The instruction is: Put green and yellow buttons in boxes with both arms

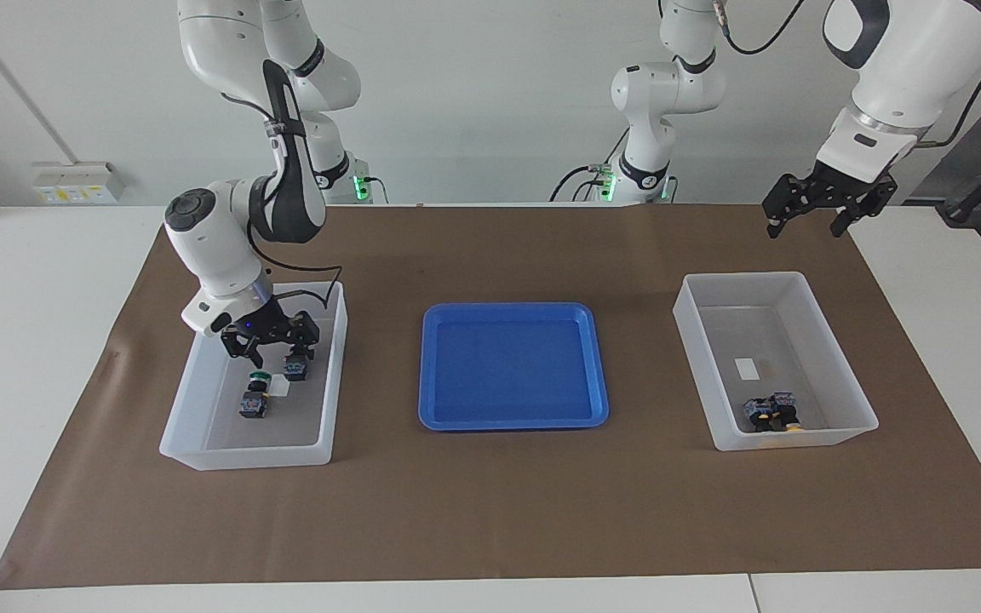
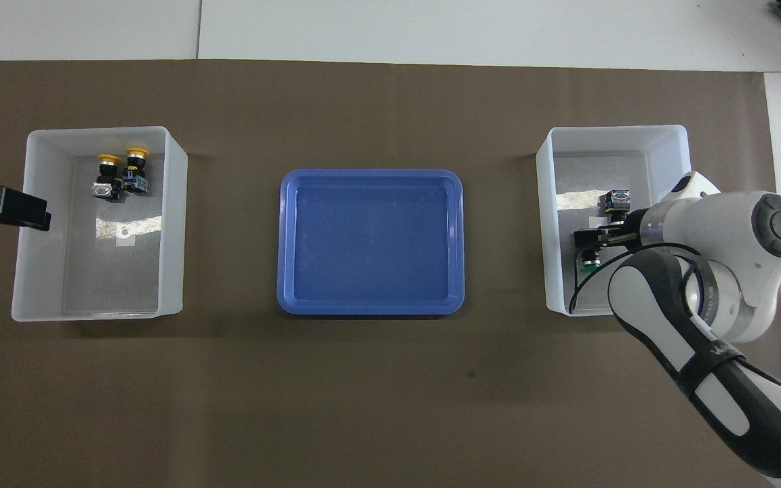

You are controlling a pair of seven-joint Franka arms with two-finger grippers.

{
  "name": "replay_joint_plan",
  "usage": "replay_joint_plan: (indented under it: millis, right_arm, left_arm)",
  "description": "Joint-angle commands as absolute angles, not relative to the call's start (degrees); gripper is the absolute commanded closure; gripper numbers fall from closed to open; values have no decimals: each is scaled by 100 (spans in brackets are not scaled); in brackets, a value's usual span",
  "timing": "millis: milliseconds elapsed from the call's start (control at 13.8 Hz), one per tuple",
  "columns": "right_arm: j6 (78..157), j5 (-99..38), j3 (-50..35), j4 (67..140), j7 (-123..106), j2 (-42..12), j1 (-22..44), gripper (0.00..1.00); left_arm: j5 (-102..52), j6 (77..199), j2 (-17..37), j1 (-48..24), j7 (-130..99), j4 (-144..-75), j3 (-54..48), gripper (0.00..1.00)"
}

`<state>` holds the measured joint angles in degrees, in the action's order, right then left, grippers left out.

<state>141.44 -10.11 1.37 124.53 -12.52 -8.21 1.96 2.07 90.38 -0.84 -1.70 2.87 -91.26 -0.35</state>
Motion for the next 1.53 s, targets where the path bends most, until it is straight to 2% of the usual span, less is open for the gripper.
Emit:
replay_joint_plan:
  millis: [0, 436, 945, 1091, 1455]
  right_arm:
    - [13433, -1047, 132, 12034, -671, -502, 220, 0]
    - [11096, -290, 141, 10312, 526, -378, 220, 0]
    - [9170, -193, 167, 8949, 1222, -71, 132, 0]
    - [8957, -202, 176, 8903, 1108, 183, 1, 0]
    - [8728, 8, 150, 9070, 703, 334, 17, 0]
  left_arm:
    - [264, 9211, -202, -105, 351, -9272, -70, 0]
    - [264, 9334, -211, -105, 334, -9308, -70, 0]
    - [264, 9316, -211, -106, 308, -9316, -70, 0]
    - [255, 9299, -211, -106, 299, -9316, -70, 0]
    - [149, 9272, -211, -97, 290, -9316, -62, 0]
